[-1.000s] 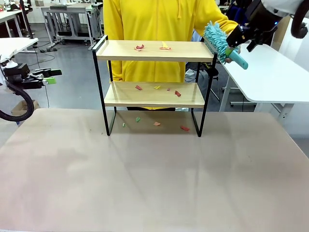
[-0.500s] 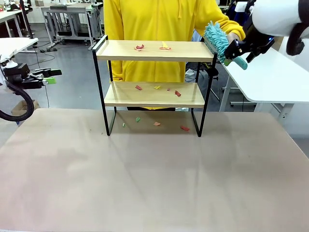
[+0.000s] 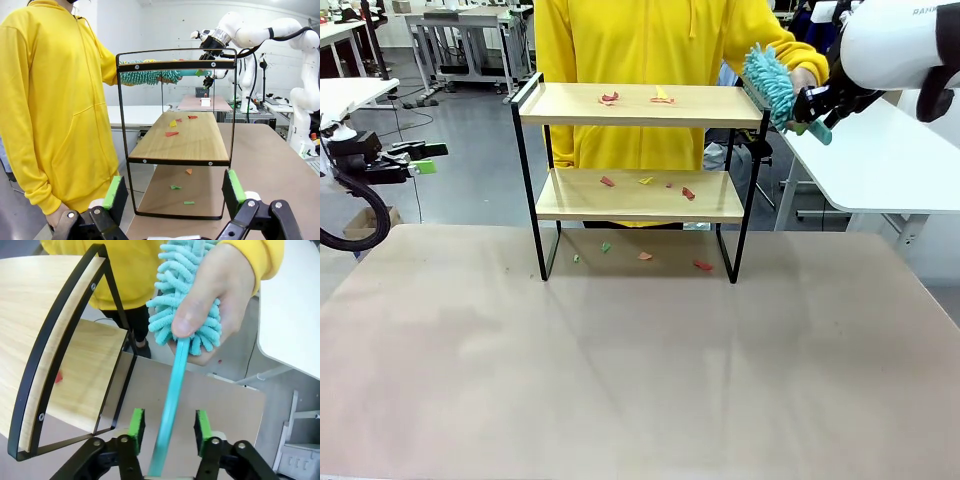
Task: Clean the shelf.
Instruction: Pick up the Duster handed by the human.
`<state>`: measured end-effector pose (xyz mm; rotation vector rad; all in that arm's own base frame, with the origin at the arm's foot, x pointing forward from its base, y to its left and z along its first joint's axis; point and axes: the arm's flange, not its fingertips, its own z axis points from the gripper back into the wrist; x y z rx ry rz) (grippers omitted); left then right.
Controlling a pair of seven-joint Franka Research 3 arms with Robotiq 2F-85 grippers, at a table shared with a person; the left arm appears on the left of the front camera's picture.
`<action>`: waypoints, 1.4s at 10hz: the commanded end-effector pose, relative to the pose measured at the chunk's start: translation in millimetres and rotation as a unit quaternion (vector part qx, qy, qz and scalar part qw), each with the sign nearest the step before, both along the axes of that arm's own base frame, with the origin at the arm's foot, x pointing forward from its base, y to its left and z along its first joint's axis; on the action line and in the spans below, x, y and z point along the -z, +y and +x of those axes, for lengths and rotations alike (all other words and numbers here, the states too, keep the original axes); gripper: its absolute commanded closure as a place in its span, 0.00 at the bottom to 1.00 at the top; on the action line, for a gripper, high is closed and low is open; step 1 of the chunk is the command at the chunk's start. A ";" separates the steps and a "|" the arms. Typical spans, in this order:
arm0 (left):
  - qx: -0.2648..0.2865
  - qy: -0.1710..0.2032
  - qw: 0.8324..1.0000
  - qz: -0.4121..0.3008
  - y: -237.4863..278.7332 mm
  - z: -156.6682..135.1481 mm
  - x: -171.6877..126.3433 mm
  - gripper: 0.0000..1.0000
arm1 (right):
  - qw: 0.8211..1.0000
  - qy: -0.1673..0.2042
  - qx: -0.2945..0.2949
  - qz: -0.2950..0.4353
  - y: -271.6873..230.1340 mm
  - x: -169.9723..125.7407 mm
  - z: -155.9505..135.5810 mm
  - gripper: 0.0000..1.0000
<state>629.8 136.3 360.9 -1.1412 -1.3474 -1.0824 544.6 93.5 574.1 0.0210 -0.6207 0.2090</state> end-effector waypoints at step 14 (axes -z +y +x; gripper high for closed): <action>0.001 -0.006 1.000 0.000 0.1 -1.2 -2.5 0.00 | 0.999 0.015 0.041 -0.024 0.5 4.5 -2.9 1.00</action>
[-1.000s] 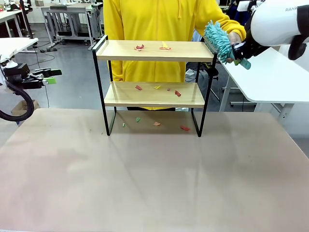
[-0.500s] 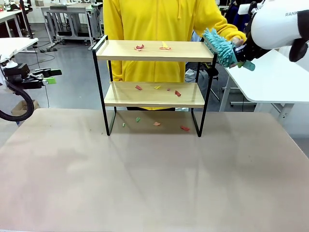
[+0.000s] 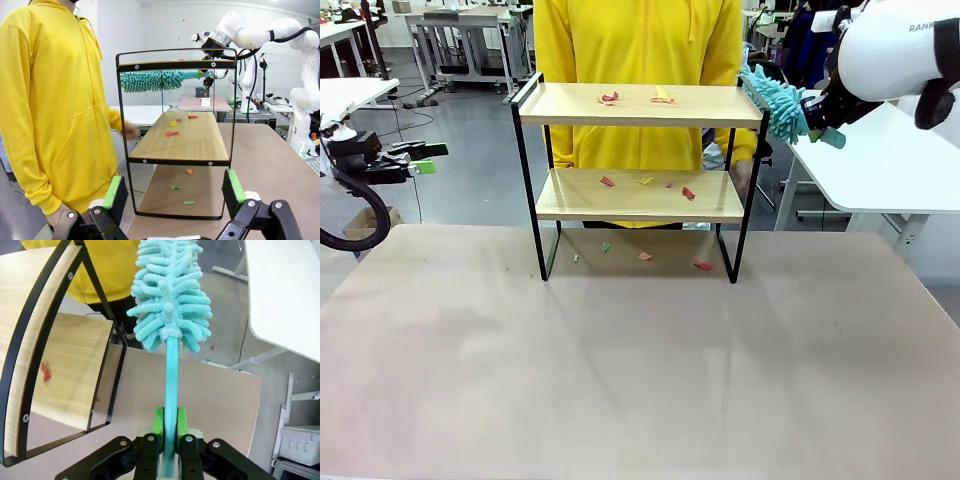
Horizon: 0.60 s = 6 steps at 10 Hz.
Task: Clean the shelf.
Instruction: Pick up the Duster handed by the human, then clean the specific section of the Shelf indicated by the human with the Duster.
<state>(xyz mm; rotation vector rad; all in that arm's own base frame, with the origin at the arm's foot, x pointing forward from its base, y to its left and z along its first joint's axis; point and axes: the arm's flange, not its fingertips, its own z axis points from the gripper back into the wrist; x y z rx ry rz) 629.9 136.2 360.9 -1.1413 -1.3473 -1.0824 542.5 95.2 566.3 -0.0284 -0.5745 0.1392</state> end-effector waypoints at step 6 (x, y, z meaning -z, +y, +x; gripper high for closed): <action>0.001 -0.006 1.000 0.000 0.2 -1.2 -2.6 0.00 | 1.000 -0.006 0.001 -0.009 -1.3 -3.2 -0.8 1.00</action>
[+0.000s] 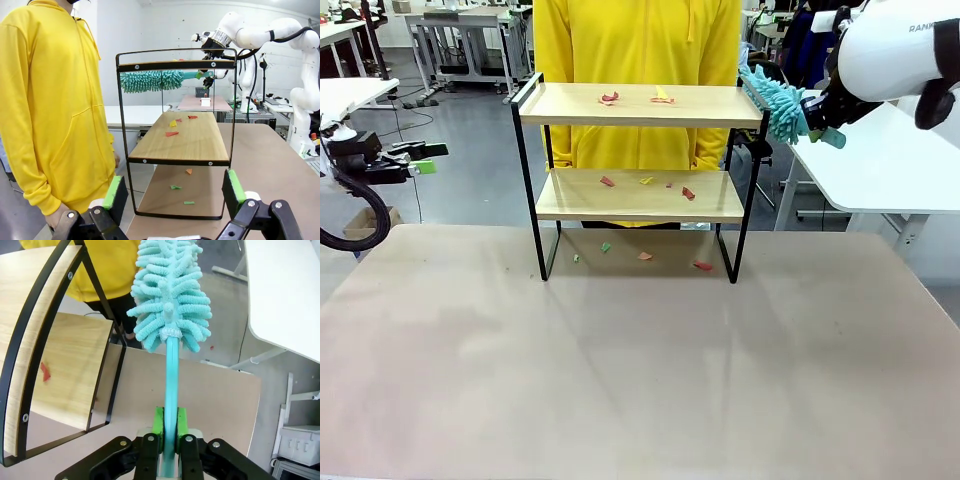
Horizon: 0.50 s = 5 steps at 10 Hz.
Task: Clean the shelf.
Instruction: Clean the specific section of the Shelf indicated by the human with the Duster.
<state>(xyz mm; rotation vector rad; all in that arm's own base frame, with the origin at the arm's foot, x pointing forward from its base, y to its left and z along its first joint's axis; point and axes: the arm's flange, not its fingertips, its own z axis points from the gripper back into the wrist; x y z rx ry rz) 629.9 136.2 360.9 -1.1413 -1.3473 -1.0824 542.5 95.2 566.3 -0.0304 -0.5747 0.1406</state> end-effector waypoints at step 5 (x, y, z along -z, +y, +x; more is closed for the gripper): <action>0.001 -0.006 1.000 0.000 0.2 -1.2 -2.6 0.00 | 0.994 0.067 -0.036 -0.073 -61.8 -27.3 -23.4 0.87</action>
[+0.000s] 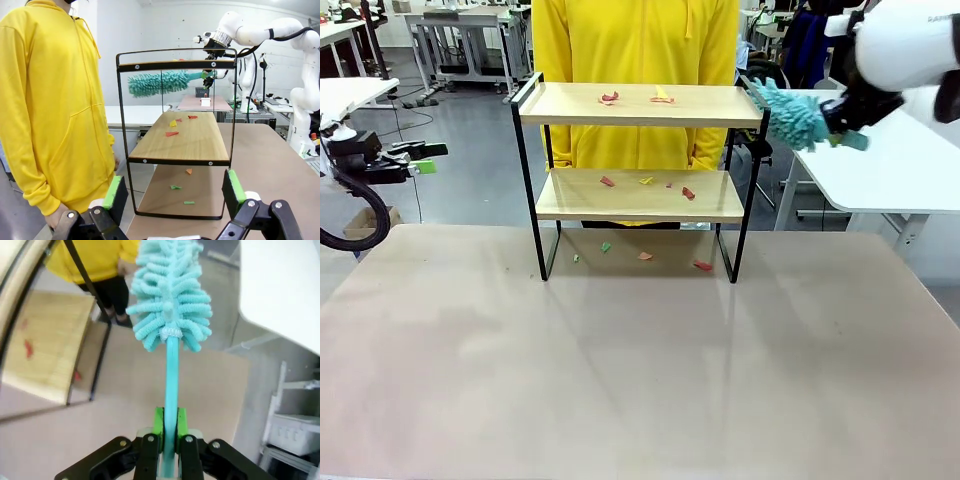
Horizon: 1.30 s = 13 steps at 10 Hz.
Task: Clean the shelf.
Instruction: Clean the specific section of the Shelf indicated by the human with the Duster.
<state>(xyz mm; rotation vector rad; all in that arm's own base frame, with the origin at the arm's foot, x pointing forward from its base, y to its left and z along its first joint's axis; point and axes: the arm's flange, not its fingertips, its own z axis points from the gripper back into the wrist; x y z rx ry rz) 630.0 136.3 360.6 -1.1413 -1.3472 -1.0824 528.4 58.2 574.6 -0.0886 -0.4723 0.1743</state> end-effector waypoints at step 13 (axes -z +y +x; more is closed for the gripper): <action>0.001 -0.007 1.000 0.000 0.1 -1.3 -2.8 0.00 | 0.734 0.259 -0.598 -0.192 6.7 10.2 -154.6 0.87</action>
